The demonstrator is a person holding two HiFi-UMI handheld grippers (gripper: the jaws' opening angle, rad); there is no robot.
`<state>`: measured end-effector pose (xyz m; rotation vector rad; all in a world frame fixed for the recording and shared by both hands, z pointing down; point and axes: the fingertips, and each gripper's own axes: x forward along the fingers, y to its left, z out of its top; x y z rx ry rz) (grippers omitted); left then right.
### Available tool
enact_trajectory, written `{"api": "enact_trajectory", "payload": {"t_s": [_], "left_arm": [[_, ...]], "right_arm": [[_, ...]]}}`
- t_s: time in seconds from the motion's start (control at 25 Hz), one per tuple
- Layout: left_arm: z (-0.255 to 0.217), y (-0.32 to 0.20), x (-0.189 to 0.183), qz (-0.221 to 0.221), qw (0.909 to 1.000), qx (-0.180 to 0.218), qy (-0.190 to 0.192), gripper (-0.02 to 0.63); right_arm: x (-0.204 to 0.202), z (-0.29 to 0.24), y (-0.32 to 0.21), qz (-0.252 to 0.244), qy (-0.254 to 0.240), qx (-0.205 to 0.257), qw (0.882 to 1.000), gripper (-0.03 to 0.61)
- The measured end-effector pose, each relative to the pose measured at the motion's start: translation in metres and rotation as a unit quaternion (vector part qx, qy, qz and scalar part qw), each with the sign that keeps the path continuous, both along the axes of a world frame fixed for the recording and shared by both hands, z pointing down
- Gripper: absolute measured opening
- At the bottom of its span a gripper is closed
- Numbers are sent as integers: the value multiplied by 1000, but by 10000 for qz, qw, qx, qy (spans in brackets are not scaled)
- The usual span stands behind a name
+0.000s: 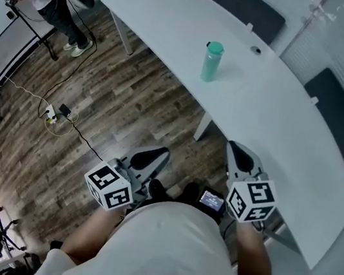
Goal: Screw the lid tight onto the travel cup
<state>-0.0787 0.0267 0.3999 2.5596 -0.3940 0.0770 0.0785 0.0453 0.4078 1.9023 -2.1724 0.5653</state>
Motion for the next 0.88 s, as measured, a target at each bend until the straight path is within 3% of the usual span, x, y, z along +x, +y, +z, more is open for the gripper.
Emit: {"api": "enact_trajectory", "payload": {"t_s": [0.88], "left_arm": [[2, -10, -1, 152, 9998, -104, -41, 38]], "right_arm": [[-15, -8, -20, -112, 297, -31, 9995, 21]]}}
